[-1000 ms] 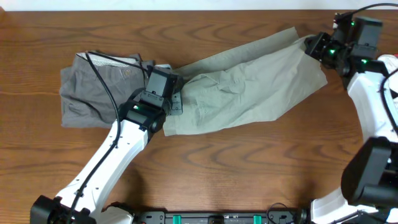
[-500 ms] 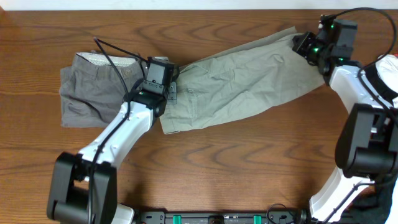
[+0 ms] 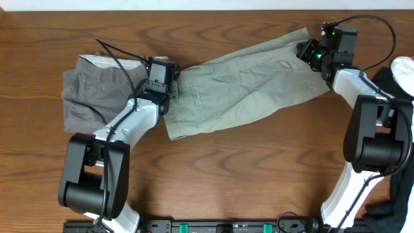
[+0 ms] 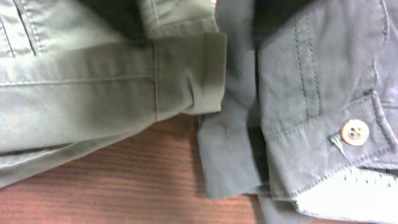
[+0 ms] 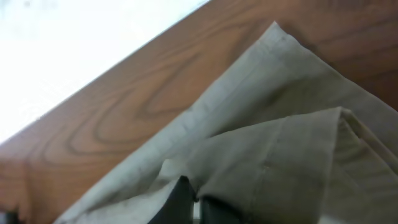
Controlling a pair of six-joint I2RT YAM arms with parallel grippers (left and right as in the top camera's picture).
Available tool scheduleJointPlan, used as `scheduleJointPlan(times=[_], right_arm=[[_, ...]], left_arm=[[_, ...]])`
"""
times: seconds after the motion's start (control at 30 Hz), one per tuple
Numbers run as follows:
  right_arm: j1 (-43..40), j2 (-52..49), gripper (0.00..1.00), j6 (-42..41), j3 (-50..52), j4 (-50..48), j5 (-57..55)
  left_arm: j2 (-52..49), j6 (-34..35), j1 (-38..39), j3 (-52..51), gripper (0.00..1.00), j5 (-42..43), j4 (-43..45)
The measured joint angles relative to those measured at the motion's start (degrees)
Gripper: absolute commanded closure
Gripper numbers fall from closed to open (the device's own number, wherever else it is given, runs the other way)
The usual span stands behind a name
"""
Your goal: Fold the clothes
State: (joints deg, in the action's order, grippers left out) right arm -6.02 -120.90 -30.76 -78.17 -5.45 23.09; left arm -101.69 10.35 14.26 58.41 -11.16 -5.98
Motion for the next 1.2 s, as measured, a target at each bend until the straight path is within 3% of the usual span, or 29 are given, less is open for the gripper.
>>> scheduleJointPlan(times=[0.07,0.23,0.3,0.47,0.53,0.67,0.97,1.2], right_arm=[[-0.22,-0.02,0.52,0.04,-0.09,-0.74,0.52],[-2.62,0.11,0.52,0.57,-0.59,-0.17,5.25],[-4.35,0.70,0.59,1.07,-0.66,2.75,7.80],[-7.65,4.98,0.87,5.60,-1.03,21.18,10.43],[-7.15,6.45,0.96,7.74,-1.16,28.68,9.03],[-4.50,6.56,0.99,9.66,-1.22,36.00,0.46],[-2.45,-1.51,0.99,10.95,-1.49,26.47,-9.51],[-3.63,-2.43,0.99,8.02,-4.70,33.14,-13.16]], left_arm=[[0.07,0.04,-0.59,0.04,0.17,-0.02,-1.64],[3.50,0.09,-2.49,0.46,0.17,0.85,-11.63],[6.69,0.11,-2.78,0.61,0.21,2.80,-14.23],[14.40,0.24,-1.62,2.40,0.51,13.03,-20.11],[14.67,0.28,-0.57,2.73,0.58,15.67,-21.79],[11.28,0.09,1.86,2.58,0.59,18.75,-23.50],[0.17,0.09,5.18,1.92,0.59,21.55,-23.93],[-2.34,0.09,5.18,1.92,0.59,20.41,-25.97]])
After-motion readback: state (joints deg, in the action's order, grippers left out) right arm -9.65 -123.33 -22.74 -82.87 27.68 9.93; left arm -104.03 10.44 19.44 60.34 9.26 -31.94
